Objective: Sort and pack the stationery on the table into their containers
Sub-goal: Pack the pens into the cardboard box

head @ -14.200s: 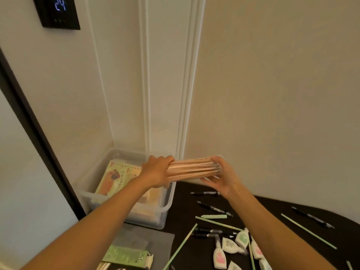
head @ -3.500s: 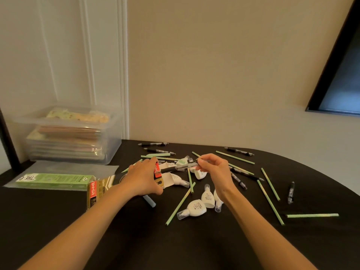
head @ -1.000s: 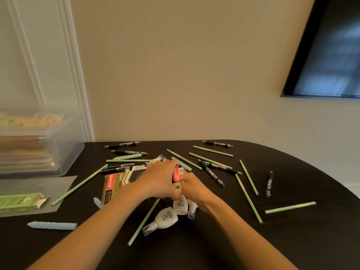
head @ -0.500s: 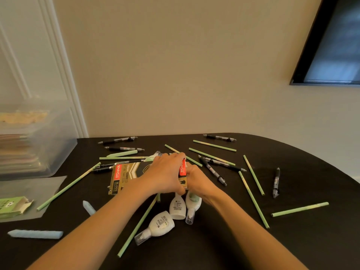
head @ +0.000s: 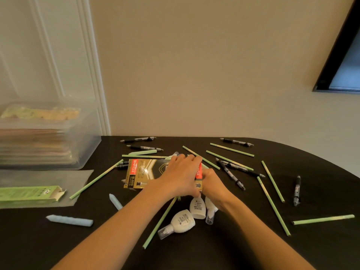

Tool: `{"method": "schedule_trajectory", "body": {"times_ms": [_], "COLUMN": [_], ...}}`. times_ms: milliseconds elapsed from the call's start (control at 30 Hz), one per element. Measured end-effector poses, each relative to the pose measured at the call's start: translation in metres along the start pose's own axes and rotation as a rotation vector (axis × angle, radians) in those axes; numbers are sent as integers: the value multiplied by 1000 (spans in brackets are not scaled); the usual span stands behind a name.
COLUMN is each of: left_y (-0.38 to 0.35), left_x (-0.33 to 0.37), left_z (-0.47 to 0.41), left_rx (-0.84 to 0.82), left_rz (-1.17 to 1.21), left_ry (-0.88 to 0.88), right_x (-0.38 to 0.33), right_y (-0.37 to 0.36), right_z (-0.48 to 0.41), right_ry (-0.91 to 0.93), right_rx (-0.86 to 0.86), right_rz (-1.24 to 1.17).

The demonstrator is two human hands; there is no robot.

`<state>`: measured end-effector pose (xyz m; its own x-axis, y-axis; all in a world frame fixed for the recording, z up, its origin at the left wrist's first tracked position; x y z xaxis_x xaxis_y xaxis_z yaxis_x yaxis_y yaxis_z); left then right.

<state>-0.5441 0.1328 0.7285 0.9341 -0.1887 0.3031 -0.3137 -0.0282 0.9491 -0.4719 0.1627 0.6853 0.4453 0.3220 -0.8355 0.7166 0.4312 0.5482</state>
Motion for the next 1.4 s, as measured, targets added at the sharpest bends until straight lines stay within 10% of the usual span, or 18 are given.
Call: {"method": "schedule_trajectory", "body": {"times_ms": [200, 400, 567, 700, 1100, 1400], "left_y": [11, 51, 26, 25, 27, 24], "left_x": [-10, -97, -111, -103, -101, -125], "left_z": [16, 53, 82, 88, 90, 114], "left_rx": [-60, 477, 255, 178, 173, 364], "left_rz": [181, 699, 1608, 1887, 2199, 1924], "left_ry": [16, 442, 637, 512, 380, 573], "right_x": [-1, 6, -1, 7, -5, -17], "right_y": [-7, 4, 1, -7, -25, -35], "right_z": [1, 4, 12, 12, 11, 14], "right_ry": [-89, -222, -280, -378, -435, -340], "right_rx": [28, 86, 50, 31, 9, 106], "right_rz": [-266, -592, -875, -1072, -1232, -969]}}
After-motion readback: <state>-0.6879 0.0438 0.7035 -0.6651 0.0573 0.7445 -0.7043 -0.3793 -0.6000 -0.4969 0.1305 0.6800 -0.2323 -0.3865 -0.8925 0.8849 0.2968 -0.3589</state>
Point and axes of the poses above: each hand's wrist, its own z-axis away from the middle knuckle, its own y-axis out of the back of the hand, x = y × z, the point moved 5 cm from there along -z, towards the middle knuckle, and after that the axes turned 12 degrees about z, right-handed, at the moved point
